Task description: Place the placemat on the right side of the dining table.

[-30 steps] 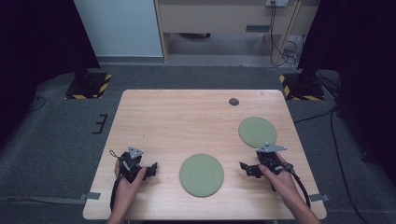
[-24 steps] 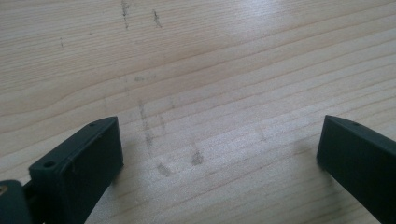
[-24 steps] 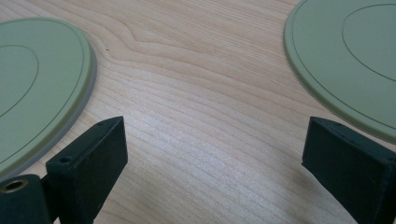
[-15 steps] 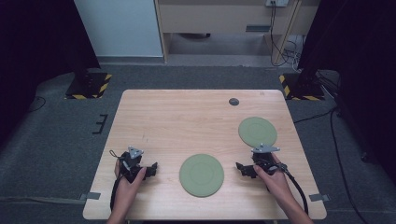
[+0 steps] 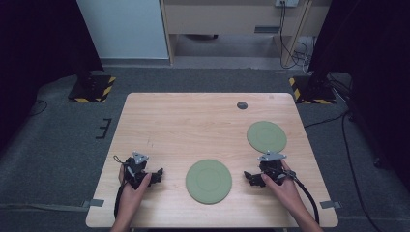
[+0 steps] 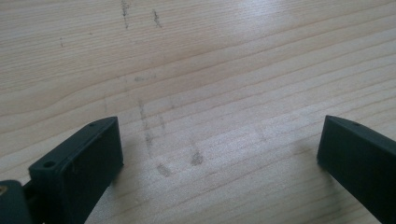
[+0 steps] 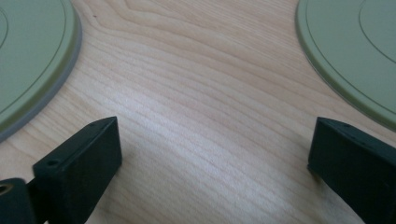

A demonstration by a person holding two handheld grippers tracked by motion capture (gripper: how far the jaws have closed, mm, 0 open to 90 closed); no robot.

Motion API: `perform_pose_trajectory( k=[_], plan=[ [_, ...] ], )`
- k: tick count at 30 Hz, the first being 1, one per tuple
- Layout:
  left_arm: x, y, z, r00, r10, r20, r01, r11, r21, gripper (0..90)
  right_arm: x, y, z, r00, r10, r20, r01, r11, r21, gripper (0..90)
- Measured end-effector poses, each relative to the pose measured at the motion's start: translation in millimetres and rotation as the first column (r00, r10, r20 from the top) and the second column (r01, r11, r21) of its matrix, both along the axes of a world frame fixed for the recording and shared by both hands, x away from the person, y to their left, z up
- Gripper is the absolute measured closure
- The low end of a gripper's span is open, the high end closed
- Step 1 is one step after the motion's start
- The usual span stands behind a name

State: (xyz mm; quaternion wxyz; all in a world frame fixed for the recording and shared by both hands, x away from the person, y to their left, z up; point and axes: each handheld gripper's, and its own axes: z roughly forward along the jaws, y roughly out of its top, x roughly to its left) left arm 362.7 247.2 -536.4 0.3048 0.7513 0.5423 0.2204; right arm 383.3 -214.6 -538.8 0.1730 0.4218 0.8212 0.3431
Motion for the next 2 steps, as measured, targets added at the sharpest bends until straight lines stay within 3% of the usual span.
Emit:
perform_pose_trajectory(
  k=[2],
  plan=[
    [0.0, 0.0, 0.0, 1.0, 0.0, 0.0, 0.0, 1.0, 0.0, 0.0, 0.2, -1.3, -0.3, 1.0, -0.007, -0.007, 0.006, 1.0, -0.003, 0.4]
  ],
)
